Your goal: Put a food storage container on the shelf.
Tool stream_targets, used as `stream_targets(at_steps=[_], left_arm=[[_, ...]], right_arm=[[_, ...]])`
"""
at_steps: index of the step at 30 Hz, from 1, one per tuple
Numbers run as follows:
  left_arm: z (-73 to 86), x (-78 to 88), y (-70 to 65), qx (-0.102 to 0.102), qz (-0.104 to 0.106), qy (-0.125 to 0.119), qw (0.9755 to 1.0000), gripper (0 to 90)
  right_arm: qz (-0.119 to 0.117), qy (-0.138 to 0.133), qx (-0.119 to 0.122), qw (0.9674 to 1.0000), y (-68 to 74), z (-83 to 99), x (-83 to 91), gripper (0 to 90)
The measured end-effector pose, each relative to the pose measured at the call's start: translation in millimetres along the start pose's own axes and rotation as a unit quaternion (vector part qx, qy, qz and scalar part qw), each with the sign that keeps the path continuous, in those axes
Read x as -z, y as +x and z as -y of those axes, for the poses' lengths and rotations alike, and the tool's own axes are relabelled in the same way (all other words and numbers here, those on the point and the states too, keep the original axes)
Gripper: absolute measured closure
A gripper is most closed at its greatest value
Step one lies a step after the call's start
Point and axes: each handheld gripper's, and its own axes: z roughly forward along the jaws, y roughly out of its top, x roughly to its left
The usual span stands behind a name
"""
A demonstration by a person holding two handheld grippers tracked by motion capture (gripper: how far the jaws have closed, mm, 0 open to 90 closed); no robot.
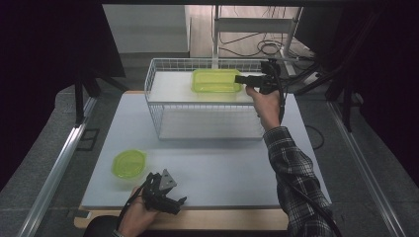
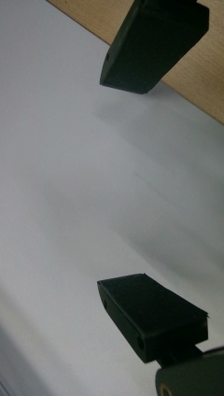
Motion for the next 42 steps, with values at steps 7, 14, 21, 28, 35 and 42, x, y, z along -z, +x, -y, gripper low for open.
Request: stream_targets(at_steps=[7,14,21,28,35,42], left_arm=[[0.6,2.5,3.0,0.003,-0.006,-0.011,0.9999,4.2],[2.0,7.3,7.9,0.012,-0.006,-0.035,0.9993,3.0],[2.9,8.4,9.1,0.012,-0.011,-0.039,0.9991,3.0],[2.7,12.7,10.3,0.014,-0.018,-0.060,0.9980,3.0],[1.3,15.1,9.7,0.015,-0.013,-0.068,0.9975,3.4],[0.9,14.9,10.2,0.018,-0.011,-0.057,0.9982,3.7]], right_arm=[[-0.029,0.003,0.018,0.9994,3.8,1.8,8.0,33.8],[-0.048,0.015,0.050,0.9975,11.3,8.5,15.4,24.8],[-0.058,0.018,0.073,0.9955,13.1,17.9,21.4,18.3],[-0.056,0.026,0.106,0.9924,15.0,30.8,26.7,11.9],[-0.054,0.035,0.139,0.9882,18.2,46.6,35.2,8.3],[-0.056,0.042,0.158,0.9849,19.6,62.8,42.1,6.0]])
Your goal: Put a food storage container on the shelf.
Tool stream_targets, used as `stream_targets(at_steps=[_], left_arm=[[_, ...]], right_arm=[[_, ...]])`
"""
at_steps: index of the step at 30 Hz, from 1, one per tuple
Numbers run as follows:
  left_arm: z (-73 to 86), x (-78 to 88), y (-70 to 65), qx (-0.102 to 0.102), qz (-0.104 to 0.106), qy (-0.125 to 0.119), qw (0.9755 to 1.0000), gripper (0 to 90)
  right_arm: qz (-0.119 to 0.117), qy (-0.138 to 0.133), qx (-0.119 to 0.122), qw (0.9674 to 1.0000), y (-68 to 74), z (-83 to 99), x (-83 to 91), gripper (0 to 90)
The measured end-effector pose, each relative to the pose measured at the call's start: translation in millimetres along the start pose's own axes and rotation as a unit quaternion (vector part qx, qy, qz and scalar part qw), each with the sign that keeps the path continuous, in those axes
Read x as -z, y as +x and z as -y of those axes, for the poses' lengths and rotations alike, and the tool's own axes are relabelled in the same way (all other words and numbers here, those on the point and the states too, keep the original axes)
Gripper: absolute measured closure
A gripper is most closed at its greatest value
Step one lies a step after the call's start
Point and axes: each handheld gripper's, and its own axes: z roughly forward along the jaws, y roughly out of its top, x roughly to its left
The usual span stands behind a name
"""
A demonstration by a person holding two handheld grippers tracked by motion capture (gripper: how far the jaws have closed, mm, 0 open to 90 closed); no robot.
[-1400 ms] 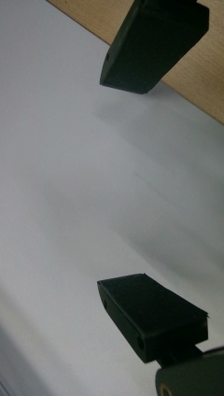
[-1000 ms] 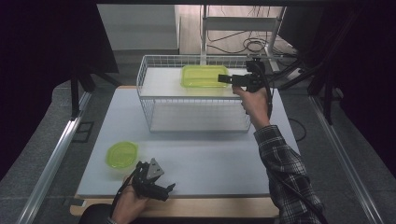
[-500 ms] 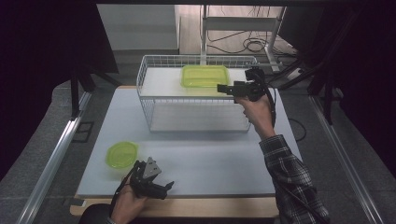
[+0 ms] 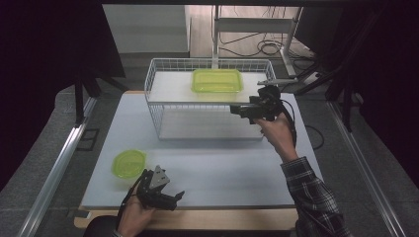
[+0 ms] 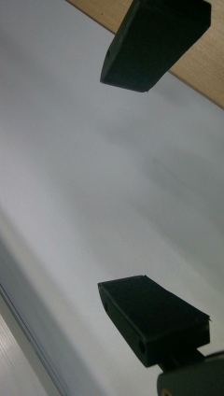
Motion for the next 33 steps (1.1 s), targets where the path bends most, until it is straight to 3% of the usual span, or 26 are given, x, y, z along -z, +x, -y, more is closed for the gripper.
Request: stream_targets(at_steps=[10,15,24,33], left_arm=[[0.3,-2.7,-1.9,-0.007,-0.002,0.011,0.9999,3.5],[0.3,-4.7,-4.1,-0.013,-0.003,0.016,0.9998,3.4],[0.6,-5.1,-3.8,-0.014,-0.005,0.020,0.9997,3.3],[0.9,-6.7,-4.9,-0.020,-0.007,0.027,0.9994,3.4]], right_arm=[[-0.011,0.007,0.005,0.9999,0.3,34.1,5.0,5.6],[-0.003,0.019,0.018,0.9997,1.1,59.2,7.7,3.6],[0.008,0.025,0.034,0.9991,5.9,85.9,12.2,0.3],[0.009,0.031,0.019,0.9993,2.7,119.4,13.5,0.3]])
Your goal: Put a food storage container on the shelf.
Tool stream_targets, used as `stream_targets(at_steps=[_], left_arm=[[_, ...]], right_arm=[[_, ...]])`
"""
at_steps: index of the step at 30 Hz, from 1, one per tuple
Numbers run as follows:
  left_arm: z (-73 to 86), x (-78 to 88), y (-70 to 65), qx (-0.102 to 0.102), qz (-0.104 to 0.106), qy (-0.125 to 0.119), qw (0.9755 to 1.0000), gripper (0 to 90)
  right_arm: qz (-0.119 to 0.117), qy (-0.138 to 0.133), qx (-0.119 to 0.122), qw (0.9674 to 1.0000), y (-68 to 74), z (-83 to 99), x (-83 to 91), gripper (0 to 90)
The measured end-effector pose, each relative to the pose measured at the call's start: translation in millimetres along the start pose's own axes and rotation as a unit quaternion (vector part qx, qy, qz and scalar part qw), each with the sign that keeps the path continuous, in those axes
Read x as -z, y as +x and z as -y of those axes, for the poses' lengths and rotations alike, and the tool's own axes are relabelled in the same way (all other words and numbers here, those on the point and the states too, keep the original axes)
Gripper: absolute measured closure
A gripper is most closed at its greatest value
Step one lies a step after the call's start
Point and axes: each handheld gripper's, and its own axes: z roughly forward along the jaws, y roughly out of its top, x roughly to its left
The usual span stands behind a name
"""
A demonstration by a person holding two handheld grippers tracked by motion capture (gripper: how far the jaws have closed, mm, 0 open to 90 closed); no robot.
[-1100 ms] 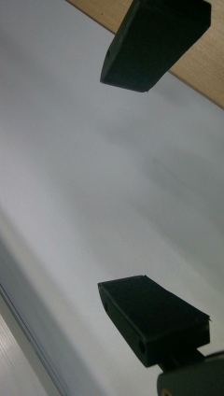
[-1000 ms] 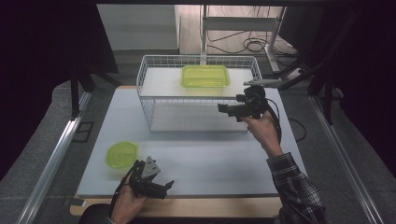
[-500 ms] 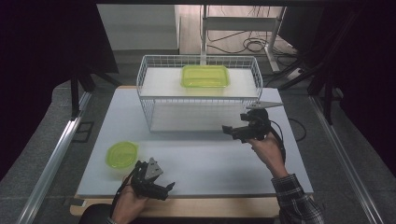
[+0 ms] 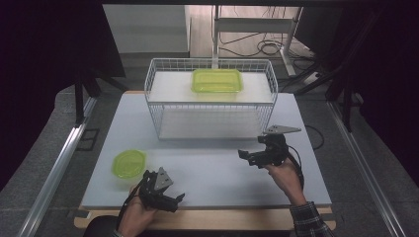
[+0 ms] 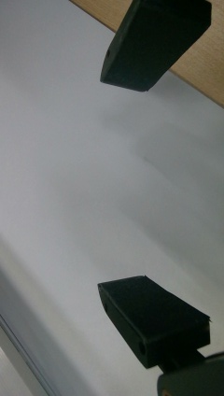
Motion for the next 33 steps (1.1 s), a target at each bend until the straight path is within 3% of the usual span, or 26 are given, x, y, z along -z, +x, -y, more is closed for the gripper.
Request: stream_targets(at_steps=[11,21,25,33], left_arm=[[0.3,-1.0,-1.2,-0.001,0.004,0.001,1.0000,3.4],[1.0,-5.2,-4.5,-0.015,0.004,0.009,0.9998,3.0],[1.1,-6.6,-6.1,-0.021,0.004,0.011,0.9997,2.8],[1.9,-7.3,-4.9,-0.017,0.007,0.016,0.9997,2.7]], right_arm=[[0.018,-0.008,-0.002,0.9998,1.3,28.2,1.0,1.6],[0.023,0.010,0.019,0.9995,11.2,46.2,-3.9,1.6],[0.028,0.032,0.034,0.9985,15.5,59.3,-9.1,1.7],[0.026,0.054,0.028,0.9978,13.5,72.7,-13.8,1.7]])
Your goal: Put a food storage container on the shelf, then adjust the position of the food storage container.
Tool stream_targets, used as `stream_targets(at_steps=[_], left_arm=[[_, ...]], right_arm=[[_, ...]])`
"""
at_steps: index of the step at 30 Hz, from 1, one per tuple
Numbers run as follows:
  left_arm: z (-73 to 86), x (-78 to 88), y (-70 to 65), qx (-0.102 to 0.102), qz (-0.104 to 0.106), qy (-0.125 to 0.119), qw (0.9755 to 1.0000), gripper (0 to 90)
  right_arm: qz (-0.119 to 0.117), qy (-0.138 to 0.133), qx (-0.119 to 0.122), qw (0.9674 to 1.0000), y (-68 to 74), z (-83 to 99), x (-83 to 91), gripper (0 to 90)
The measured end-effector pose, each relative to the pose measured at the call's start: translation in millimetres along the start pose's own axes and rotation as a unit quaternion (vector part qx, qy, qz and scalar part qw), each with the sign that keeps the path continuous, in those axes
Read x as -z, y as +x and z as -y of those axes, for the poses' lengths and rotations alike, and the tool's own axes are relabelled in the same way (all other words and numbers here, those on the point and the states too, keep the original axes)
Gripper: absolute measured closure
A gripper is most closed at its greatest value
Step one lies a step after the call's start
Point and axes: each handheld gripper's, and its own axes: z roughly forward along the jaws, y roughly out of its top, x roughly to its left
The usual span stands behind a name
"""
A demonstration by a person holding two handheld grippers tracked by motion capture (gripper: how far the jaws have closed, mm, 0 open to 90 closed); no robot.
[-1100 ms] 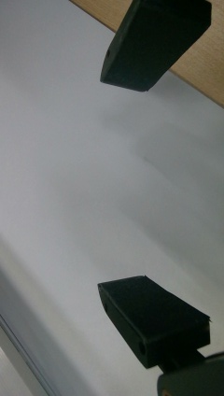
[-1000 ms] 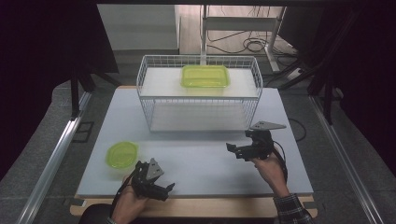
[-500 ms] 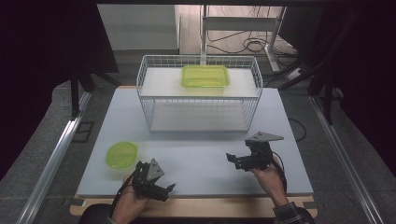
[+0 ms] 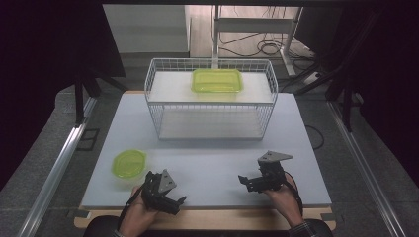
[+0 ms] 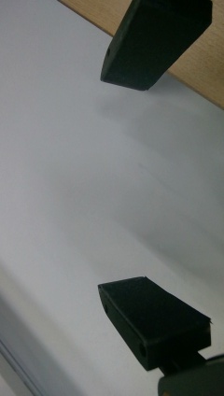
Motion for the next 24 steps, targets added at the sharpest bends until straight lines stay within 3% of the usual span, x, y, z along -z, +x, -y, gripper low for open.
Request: stream_targets(at_steps=[11,13,16,19,20,21,23,24], left_arm=[[-1.1,6.1,9.8,0.044,0.014,-0.013,0.9989,3.8],[-2.5,9.1,12.5,0.048,0.025,-0.022,0.9983,3.8],[-6.8,14.2,18.0,0.050,0.026,-0.028,0.9980,5.9],[-13.9,20.9,24.7,0.051,0.023,-0.032,0.9979,16.8],[-16.6,23.5,26.9,0.050,0.022,-0.033,0.9980,16.8],[-19.2,26.1,28.5,0.051,0.021,-0.036,0.9978,21.3],[-24.1,30.6,32.9,0.048,0.017,-0.037,0.9980,38.5],[-26.3,32.2,35.7,0.047,0.014,-0.034,0.9982,38.5]], right_arm=[[0.005,0.005,-0.005,1.0000,-4.0,2.6,-2.3,1.8],[0.004,0.006,-0.005,1.0000,-4.2,2.8,-2.8,1.9],[0.005,0.007,-0.005,1.0000,-4.9,3.0,-2.9,2.0],[0.003,0.006,-0.007,1.0000,-6.0,3.1,-3.3,2.3],[0.002,0.007,-0.007,0.9999,-6.2,3.1,-3.5,2.4],[0.002,0.008,-0.007,0.9999,-6.3,3.2,-3.7,2.5],[0.001,0.009,-0.006,0.9999,-5.9,3.4,-4.0,2.8],[0.001,0.009,-0.006,0.9999,-5.9,3.4,-4.0,2.8]])
